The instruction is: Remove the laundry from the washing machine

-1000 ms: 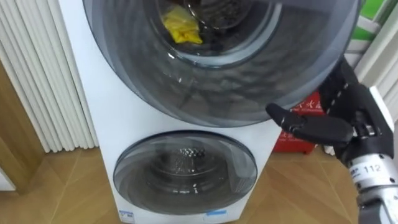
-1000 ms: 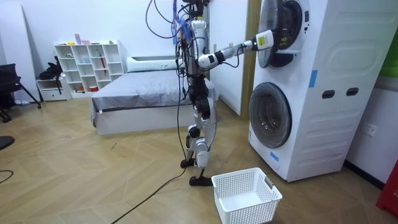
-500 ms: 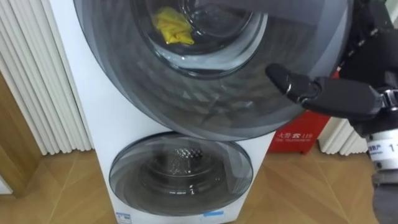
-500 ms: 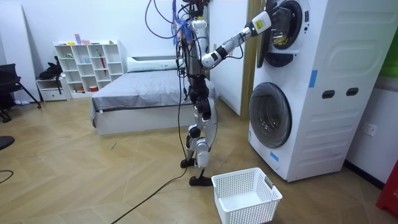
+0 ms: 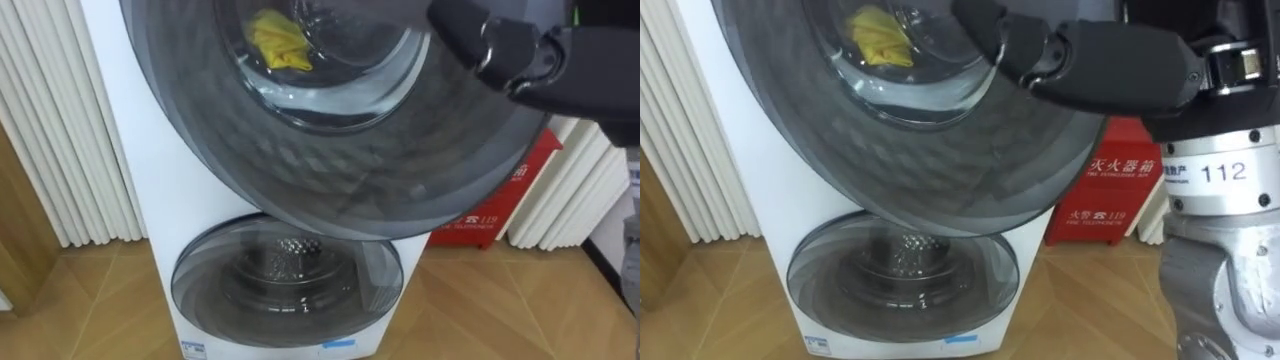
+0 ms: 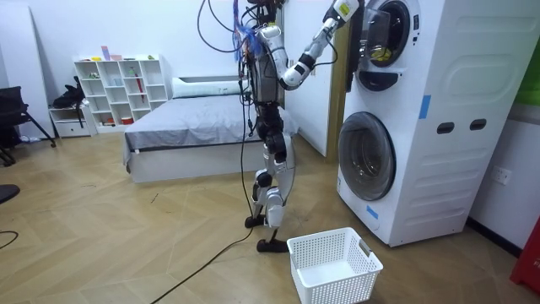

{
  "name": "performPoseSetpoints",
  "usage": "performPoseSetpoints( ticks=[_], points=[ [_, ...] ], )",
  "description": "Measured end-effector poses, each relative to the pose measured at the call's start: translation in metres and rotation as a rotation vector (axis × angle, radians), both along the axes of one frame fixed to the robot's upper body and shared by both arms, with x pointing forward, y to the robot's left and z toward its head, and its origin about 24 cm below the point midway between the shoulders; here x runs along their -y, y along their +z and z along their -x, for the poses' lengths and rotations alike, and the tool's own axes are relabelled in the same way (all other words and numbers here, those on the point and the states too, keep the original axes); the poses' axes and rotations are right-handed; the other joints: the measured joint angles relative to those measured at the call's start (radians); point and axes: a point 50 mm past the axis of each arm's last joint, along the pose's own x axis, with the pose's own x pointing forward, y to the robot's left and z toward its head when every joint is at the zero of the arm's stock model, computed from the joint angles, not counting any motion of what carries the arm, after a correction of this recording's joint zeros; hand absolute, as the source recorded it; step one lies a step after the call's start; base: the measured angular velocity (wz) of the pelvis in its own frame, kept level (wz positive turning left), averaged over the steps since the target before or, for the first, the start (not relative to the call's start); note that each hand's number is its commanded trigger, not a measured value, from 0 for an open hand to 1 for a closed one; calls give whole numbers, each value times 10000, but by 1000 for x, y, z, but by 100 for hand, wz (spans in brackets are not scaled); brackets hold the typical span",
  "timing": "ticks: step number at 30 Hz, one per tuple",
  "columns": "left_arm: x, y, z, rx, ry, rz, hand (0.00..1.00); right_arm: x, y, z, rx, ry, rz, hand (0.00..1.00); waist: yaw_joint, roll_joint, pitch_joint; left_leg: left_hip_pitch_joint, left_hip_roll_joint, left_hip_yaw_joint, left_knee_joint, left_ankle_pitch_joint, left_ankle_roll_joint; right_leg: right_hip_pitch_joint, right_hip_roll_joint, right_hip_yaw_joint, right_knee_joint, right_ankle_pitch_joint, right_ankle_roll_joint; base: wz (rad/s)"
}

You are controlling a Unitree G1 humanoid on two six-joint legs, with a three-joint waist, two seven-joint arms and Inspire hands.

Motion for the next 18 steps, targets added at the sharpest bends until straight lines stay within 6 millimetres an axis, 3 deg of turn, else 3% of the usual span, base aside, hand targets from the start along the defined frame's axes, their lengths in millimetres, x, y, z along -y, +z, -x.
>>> performPoseSetpoints(
  ticks=[5,15,18],
  points=[
    [1,-1,3,-286,-54,74,0,-5,-3,1,50,612,51,0,79,20,9,11,20,76,11,2,-2,-18,5,-5,1,10,-17,-2],
    [7,-3,-2,-543,-766,204,0,-15,-24,2,179,3178,-2419,0,524,132,-3,5,72,-18,110,18,-35,11,48,-52,47,65,-102,-1],
    [8,-3,-7,-577,-986,77,0,-27,-29,5,349,4343,-2799,0,645,166,5,-36,92,-112,97,31,-88,-19,1,-101,46,78,-126,4]
  ],
)
